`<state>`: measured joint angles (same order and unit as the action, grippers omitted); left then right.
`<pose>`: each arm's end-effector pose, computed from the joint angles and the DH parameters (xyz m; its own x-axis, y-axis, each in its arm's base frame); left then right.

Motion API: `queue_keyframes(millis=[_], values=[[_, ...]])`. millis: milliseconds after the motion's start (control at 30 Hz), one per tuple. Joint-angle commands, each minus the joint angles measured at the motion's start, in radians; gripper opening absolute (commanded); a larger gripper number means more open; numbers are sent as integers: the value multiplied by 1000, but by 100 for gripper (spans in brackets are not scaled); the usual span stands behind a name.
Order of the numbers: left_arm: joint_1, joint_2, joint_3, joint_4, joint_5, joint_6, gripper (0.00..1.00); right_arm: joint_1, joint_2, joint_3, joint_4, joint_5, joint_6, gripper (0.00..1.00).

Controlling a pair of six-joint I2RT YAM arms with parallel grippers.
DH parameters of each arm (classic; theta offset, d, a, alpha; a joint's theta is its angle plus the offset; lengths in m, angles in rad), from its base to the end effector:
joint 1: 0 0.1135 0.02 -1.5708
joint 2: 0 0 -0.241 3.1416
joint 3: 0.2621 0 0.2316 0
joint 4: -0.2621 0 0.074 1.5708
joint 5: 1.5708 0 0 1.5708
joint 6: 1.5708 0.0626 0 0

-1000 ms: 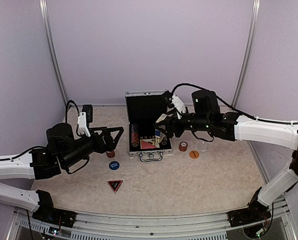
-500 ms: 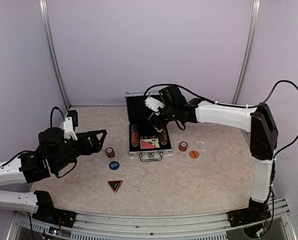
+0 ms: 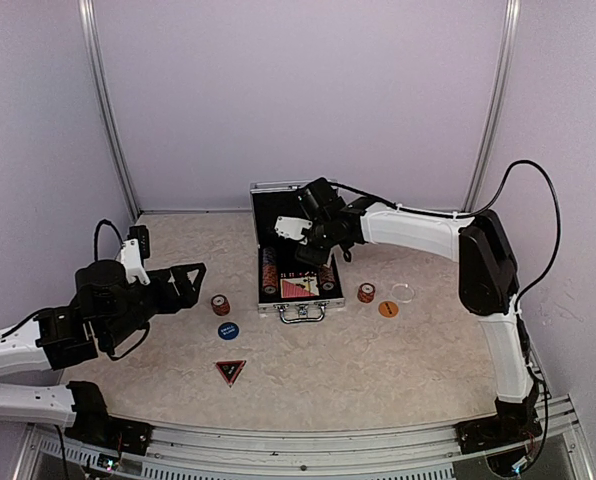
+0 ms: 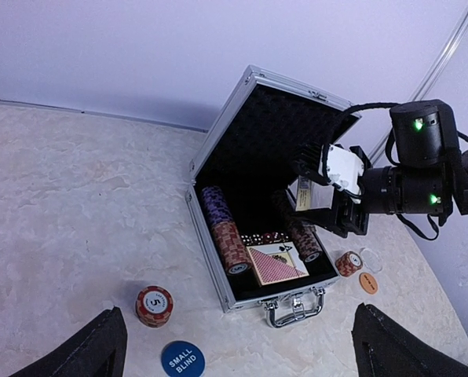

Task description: Pack up texas hold em set

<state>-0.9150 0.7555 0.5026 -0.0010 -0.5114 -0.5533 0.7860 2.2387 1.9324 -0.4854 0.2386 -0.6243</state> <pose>0.1466 -0.1403 0.2486 -0.3417 -0.3074 -0.8881 0.2618 0.8765 -0.4041 0.3605 0.3400 0.1965 -0.0747 -0.8785 -0.4718 -0.7565 0.3582 -0.5472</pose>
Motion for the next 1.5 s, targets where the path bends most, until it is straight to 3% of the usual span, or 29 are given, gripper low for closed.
queue_keyframes(millis=[0,433,700,833,1200,1467], values=[[10,4,-22,-7,-27,-4,99,23,24,35,10,-21,-101,62],[18,26,-50,45,-27,-17,99,62,107,56,88,-8,-202,67],[27,45,-58,70,-14,-20,99,61,125,39,152,66,-216,92],[31,54,-58,78,-7,-20,99,58,95,-8,199,86,-220,99],[40,66,-63,102,5,-20,99,19,88,-98,315,192,-176,100],[52,70,-63,111,12,-15,99,1,48,-116,325,103,-110,100]])
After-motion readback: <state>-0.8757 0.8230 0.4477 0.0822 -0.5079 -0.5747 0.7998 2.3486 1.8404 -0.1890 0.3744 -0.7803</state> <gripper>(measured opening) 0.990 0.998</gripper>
